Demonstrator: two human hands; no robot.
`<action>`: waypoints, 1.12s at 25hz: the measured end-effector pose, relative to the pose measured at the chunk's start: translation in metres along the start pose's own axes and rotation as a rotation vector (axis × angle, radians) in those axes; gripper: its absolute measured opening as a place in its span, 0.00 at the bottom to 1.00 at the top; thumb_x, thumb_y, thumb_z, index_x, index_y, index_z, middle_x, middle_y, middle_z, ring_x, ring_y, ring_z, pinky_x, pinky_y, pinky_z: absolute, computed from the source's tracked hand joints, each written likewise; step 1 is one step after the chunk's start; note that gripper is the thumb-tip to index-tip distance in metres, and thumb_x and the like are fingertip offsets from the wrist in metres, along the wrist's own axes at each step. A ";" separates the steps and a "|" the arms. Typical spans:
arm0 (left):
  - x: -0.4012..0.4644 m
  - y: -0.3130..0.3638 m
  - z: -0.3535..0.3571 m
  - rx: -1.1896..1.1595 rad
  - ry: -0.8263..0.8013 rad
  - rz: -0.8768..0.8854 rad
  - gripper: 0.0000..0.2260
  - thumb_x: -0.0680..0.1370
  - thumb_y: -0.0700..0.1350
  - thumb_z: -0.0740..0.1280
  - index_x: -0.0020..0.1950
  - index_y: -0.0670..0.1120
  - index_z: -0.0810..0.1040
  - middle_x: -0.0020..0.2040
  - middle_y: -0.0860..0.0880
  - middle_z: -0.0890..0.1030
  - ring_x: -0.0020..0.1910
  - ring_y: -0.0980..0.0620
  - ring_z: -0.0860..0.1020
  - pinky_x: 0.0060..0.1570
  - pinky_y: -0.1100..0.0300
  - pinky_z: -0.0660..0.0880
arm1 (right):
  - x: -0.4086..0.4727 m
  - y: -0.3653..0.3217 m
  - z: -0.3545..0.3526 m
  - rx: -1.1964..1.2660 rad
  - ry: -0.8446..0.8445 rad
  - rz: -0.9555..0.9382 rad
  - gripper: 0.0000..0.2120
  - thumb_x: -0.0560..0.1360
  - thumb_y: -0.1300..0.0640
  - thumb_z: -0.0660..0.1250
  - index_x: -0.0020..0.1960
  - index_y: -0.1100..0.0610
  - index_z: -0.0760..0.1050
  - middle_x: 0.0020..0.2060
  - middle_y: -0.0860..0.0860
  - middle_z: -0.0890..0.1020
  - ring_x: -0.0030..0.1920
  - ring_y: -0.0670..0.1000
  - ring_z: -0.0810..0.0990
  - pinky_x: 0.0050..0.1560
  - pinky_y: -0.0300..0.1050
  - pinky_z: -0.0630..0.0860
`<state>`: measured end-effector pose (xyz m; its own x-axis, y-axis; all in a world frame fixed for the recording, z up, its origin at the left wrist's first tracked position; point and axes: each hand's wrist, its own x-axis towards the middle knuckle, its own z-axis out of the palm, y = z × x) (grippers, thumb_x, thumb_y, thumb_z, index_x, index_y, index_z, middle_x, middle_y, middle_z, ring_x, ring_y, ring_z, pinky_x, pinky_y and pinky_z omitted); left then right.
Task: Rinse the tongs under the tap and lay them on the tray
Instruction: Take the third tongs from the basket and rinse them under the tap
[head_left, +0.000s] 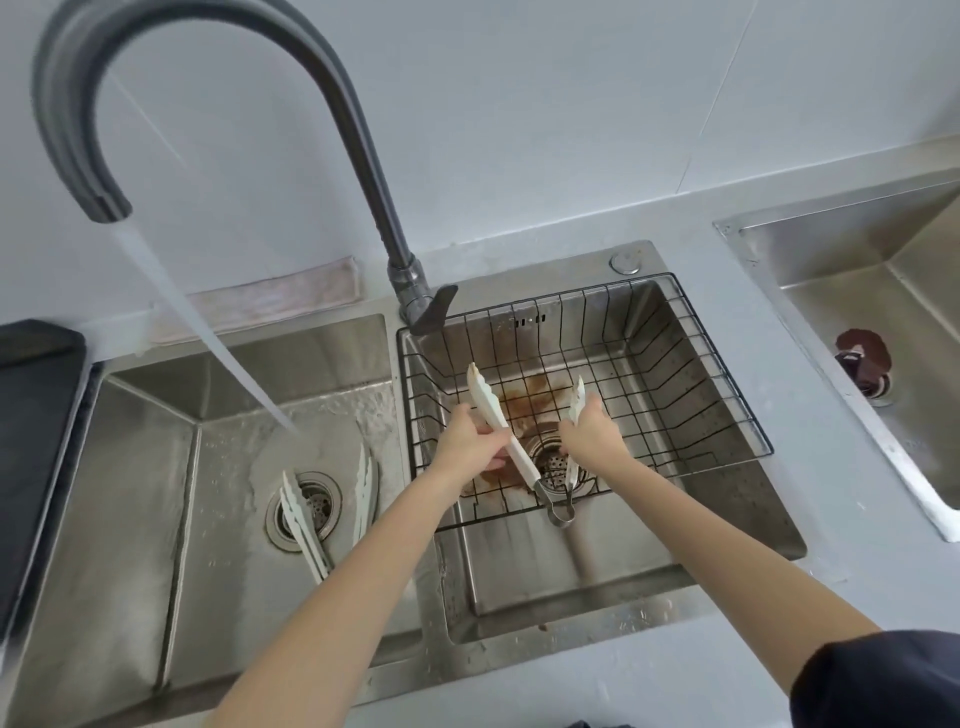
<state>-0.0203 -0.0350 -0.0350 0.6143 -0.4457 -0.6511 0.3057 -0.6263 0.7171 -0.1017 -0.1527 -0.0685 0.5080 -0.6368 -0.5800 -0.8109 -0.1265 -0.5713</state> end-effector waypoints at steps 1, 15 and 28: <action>-0.002 -0.001 -0.003 -0.031 0.004 0.007 0.31 0.75 0.37 0.65 0.74 0.42 0.54 0.49 0.48 0.76 0.45 0.50 0.79 0.48 0.58 0.78 | -0.005 -0.001 0.000 -0.008 0.010 -0.006 0.23 0.78 0.61 0.53 0.71 0.65 0.54 0.65 0.65 0.70 0.59 0.63 0.75 0.52 0.52 0.72; -0.012 0.003 0.001 -0.311 -0.034 -0.062 0.17 0.76 0.39 0.64 0.65 0.38 0.68 0.43 0.47 0.76 0.43 0.52 0.76 0.49 0.53 0.79 | -0.033 -0.021 -0.002 0.330 0.081 -0.003 0.18 0.78 0.62 0.54 0.67 0.64 0.63 0.55 0.60 0.76 0.52 0.60 0.82 0.45 0.45 0.82; -0.055 -0.032 -0.105 -0.279 0.216 0.351 0.11 0.75 0.45 0.66 0.57 0.47 0.73 0.41 0.49 0.79 0.40 0.48 0.80 0.52 0.45 0.79 | -0.064 -0.089 0.052 0.753 -0.152 -0.136 0.14 0.80 0.53 0.57 0.64 0.56 0.67 0.42 0.51 0.76 0.43 0.49 0.79 0.55 0.50 0.77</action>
<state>0.0123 0.0771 0.0038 0.8428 -0.4377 -0.3133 0.2181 -0.2545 0.9422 -0.0475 -0.0611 -0.0107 0.6667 -0.5350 -0.5190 -0.3510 0.3890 -0.8518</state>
